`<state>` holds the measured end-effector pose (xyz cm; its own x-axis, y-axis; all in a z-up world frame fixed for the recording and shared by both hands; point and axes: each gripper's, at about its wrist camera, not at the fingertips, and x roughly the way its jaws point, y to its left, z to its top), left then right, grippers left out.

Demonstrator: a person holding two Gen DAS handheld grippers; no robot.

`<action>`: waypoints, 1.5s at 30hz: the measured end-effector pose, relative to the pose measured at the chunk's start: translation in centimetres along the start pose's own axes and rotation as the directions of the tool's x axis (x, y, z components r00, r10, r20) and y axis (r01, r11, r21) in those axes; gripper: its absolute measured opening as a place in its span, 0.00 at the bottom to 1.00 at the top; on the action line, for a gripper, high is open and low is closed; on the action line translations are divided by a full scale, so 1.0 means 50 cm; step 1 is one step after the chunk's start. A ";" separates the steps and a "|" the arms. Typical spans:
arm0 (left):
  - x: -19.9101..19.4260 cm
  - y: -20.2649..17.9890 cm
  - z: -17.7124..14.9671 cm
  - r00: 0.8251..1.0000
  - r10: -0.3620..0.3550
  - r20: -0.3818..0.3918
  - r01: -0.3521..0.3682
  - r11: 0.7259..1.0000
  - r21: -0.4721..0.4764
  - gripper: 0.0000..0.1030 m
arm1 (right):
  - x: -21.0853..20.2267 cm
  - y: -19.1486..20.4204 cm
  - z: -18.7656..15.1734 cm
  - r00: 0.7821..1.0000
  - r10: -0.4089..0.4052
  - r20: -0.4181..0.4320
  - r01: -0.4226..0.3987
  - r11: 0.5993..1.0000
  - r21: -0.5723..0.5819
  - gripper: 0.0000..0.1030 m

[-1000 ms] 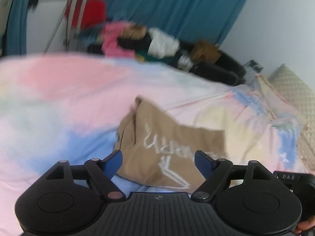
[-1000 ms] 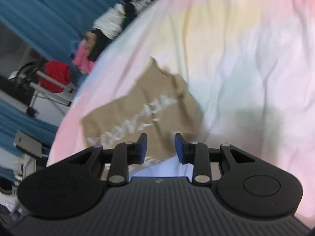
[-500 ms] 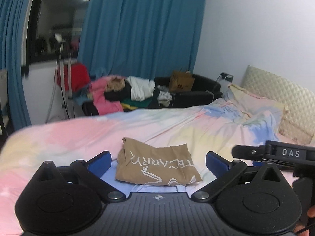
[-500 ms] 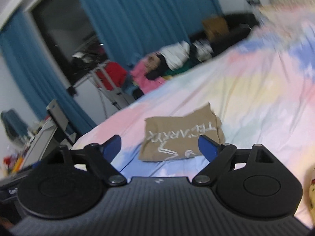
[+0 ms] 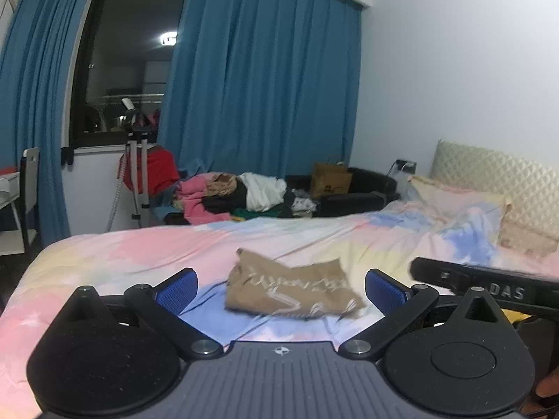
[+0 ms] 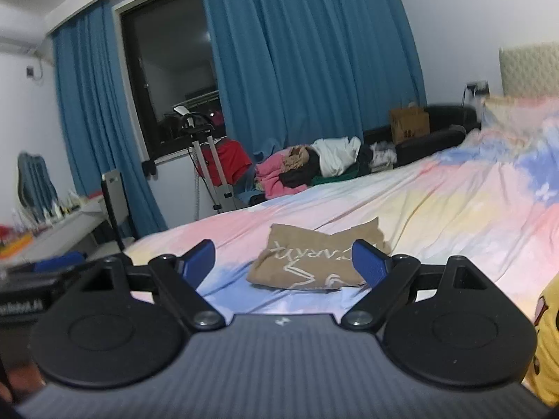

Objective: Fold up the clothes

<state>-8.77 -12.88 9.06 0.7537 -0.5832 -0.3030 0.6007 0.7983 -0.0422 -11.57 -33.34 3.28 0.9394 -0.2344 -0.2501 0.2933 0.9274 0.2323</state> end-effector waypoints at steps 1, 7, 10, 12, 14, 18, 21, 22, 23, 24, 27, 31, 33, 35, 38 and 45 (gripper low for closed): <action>0.001 0.003 -0.010 1.000 0.008 -0.005 -0.008 1.000 0.002 1.00 | 0.000 0.003 -0.011 1.000 -0.007 0.007 0.007 1.000 -0.018 0.84; 0.005 0.037 -0.052 0.999 0.036 -0.012 -0.037 0.998 -0.042 1.00 | 0.008 0.015 -0.067 0.999 -0.031 0.035 0.034 0.996 -0.076 0.84; -0.003 0.048 -0.065 0.999 0.046 -0.007 -0.046 0.998 -0.040 1.00 | 0.014 0.023 -0.086 0.998 -0.036 0.043 0.040 0.995 -0.092 0.84; -0.005 0.052 -0.071 0.999 0.049 -0.005 -0.049 0.998 -0.037 1.00 | 0.021 0.025 -0.100 0.999 -0.037 0.037 0.040 0.994 -0.098 0.84; -0.005 0.055 -0.078 0.999 0.054 -0.003 -0.054 0.998 -0.033 1.00 | 0.026 0.033 -0.110 0.998 -0.047 0.031 0.050 0.992 -0.114 0.84; -0.002 0.055 -0.090 0.999 0.053 -0.008 -0.053 0.998 -0.031 1.00 | 0.021 0.040 -0.123 0.995 -0.073 0.068 0.081 0.990 -0.119 0.84; 0.001 0.058 -0.098 0.998 0.065 -0.017 -0.066 0.997 -0.027 1.00 | 0.025 0.038 -0.125 0.996 -0.073 0.051 0.079 0.990 -0.114 0.84; 0.002 0.060 -0.099 0.997 0.069 -0.019 -0.069 0.997 -0.027 1.00 | 0.027 0.038 -0.125 0.996 -0.074 0.045 0.079 0.990 -0.114 0.84; 0.001 0.060 -0.099 0.997 0.072 -0.020 -0.073 0.997 -0.025 1.00 | 0.029 0.038 -0.126 0.996 -0.076 0.039 0.080 0.990 -0.116 0.84; 0.001 0.061 -0.099 0.997 0.075 -0.019 -0.075 0.997 -0.023 1.00 | 0.030 0.040 -0.126 0.996 -0.078 0.037 0.082 0.989 -0.120 0.84; 0.000 0.059 -0.096 0.997 0.081 -0.014 -0.081 0.997 -0.019 1.00 | 0.033 0.047 -0.129 0.996 -0.084 0.031 0.087 0.987 -0.138 0.84; -0.006 0.053 -0.096 0.996 0.090 -0.001 -0.090 0.996 -0.003 1.00 | 0.033 0.056 -0.132 0.995 -0.090 0.031 0.093 0.983 -0.157 0.84; -0.008 0.050 -0.096 0.996 0.094 0.002 -0.094 0.996 0.006 1.00 | 0.034 0.055 -0.132 0.995 -0.092 0.031 0.095 0.984 -0.153 0.84; -0.008 0.047 -0.097 0.996 0.092 0.003 -0.092 0.996 0.009 1.00 | 0.034 0.053 -0.132 0.995 -0.095 0.028 0.098 0.984 -0.149 0.84; -0.008 0.047 -0.098 0.995 0.098 0.003 -0.098 0.995 0.011 1.00 | 0.037 0.052 -0.131 0.994 -0.103 0.022 0.105 0.983 -0.147 0.84; -0.004 0.046 -0.101 0.995 0.102 -0.007 -0.102 0.995 0.009 1.00 | 0.041 0.049 -0.131 0.994 -0.106 0.007 0.106 0.984 -0.145 0.84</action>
<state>-8.88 -10.17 4.23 0.8090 -0.4979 -0.3124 0.5235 0.8520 -0.0022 -10.10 -29.61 -2.82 0.9042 -0.3338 -0.2664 0.3625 0.9297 0.0657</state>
